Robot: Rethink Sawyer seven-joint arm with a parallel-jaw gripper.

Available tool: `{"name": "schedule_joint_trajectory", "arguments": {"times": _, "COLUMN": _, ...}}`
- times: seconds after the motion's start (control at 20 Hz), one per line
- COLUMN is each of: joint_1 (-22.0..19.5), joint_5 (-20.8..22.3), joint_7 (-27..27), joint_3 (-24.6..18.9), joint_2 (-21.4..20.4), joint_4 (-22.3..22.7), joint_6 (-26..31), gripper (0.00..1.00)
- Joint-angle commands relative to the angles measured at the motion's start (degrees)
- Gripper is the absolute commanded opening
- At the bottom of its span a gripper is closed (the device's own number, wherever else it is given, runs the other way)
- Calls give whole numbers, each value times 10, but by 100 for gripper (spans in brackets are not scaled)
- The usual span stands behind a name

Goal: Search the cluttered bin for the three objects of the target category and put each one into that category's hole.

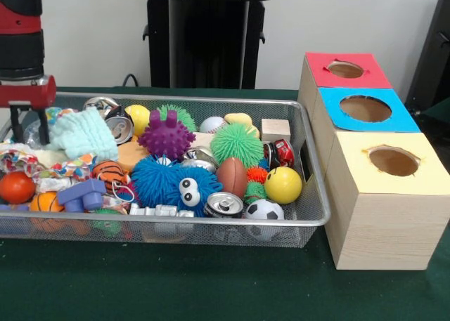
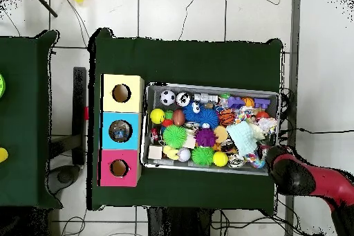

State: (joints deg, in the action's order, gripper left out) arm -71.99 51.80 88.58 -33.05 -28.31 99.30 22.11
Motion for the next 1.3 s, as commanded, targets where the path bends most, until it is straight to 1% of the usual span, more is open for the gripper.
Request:
{"name": "schedule_joint_trajectory", "arguments": {"times": 0.05, "joint_1": -11, "joint_5": 3, "joint_7": -22, "joint_3": 53, "joint_2": -13, "joint_4": 63, "joint_6": 51, "gripper": 100}}
{"name": "schedule_joint_trajectory", "arguments": {"times": 0.15, "joint_1": -14, "joint_5": 1, "joint_7": -27, "joint_3": 53, "joint_2": -23, "joint_4": 71, "joint_6": 55, "gripper": 100}}
{"name": "schedule_joint_trajectory", "arguments": {"times": 0.25, "joint_1": -16, "joint_5": -1, "joint_7": -36, "joint_3": 53, "joint_2": -21, "joint_4": 70, "joint_6": 62, "gripper": 100}}
{"name": "schedule_joint_trajectory", "arguments": {"times": 0.55, "joint_1": -21, "joint_5": 9, "joint_7": -53, "joint_3": 55, "joint_2": 9, "joint_4": 46, "joint_6": 62, "gripper": 100}}
{"name": "schedule_joint_trajectory", "arguments": {"times": 0.7, "joint_1": -24, "joint_5": 7, "joint_7": -61, "joint_3": 52, "joint_2": 21, "joint_4": 39, "joint_6": 65, "gripper": 100}}
{"name": "schedule_joint_trajectory", "arguments": {"times": 0.85, "joint_1": -22, "joint_5": 8, "joint_7": -68, "joint_3": 51, "joint_2": 24, "joint_4": 38, "joint_6": 69, "gripper": 100}}
{"name": "schedule_joint_trajectory", "arguments": {"times": 0.9, "joint_1": -28, "joint_5": 6, "joint_7": -73, "joint_3": 47, "joint_2": 27, "joint_4": 39, "joint_6": 68, "gripper": 0}}
{"name": "schedule_joint_trajectory", "arguments": {"times": 1.3, "joint_1": -12, "joint_5": 12, "joint_7": -72, "joint_3": 52, "joint_2": 18, "joint_4": 38, "joint_6": 73, "gripper": 0}}
